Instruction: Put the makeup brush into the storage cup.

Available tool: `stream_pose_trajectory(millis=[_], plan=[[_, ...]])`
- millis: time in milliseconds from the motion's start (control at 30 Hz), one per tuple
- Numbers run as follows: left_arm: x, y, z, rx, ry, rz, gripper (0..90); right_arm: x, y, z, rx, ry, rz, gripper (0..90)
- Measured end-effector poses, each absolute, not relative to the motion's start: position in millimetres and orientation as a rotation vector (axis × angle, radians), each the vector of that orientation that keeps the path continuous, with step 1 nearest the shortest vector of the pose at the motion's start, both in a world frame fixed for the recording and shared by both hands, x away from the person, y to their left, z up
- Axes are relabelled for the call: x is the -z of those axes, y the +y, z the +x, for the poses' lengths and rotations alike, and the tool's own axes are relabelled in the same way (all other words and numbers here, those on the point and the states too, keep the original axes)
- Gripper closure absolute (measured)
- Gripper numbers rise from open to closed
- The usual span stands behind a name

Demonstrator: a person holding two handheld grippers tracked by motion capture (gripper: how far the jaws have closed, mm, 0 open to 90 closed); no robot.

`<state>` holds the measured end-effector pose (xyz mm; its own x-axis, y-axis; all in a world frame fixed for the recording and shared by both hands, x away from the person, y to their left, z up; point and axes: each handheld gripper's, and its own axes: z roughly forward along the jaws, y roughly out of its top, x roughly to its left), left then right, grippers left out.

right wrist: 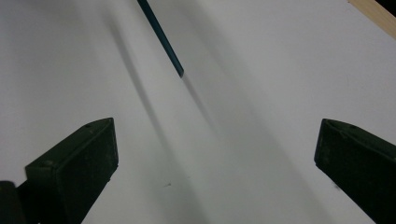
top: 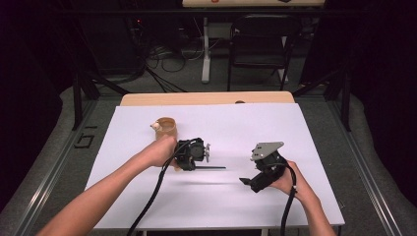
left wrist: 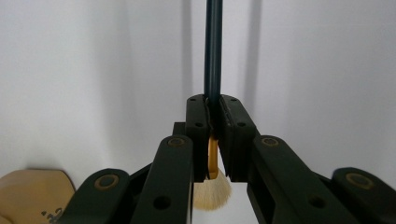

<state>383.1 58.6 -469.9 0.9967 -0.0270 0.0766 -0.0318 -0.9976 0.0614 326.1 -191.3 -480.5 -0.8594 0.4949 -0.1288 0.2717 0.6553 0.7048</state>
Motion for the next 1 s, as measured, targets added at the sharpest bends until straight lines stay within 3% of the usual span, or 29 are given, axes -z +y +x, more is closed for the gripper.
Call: stream_pose_trajectory(millis=[267,367,467,500,1000], plan=[[469,51,384,-0.131,-0.084,3.090,82.9,482,-178,329,-0.995,2.590,0.569,1.2],[468,47,383,-0.144,-0.102,3.094,82.9,483,-172,330,-0.975,2.599,0.532,12.4],[468,45,382,-0.144,-0.114,3.099,82.9,484,-169,330,-0.968,2.594,0.521,16.1],[467,43,381,-0.156,-0.128,3.101,82.9,486,-167,331,-0.971,2.596,0.512,22.6],[465,34,375,-0.166,-0.206,3.126,82.9,491,-144,336,-0.861,2.697,0.369,58.0]])
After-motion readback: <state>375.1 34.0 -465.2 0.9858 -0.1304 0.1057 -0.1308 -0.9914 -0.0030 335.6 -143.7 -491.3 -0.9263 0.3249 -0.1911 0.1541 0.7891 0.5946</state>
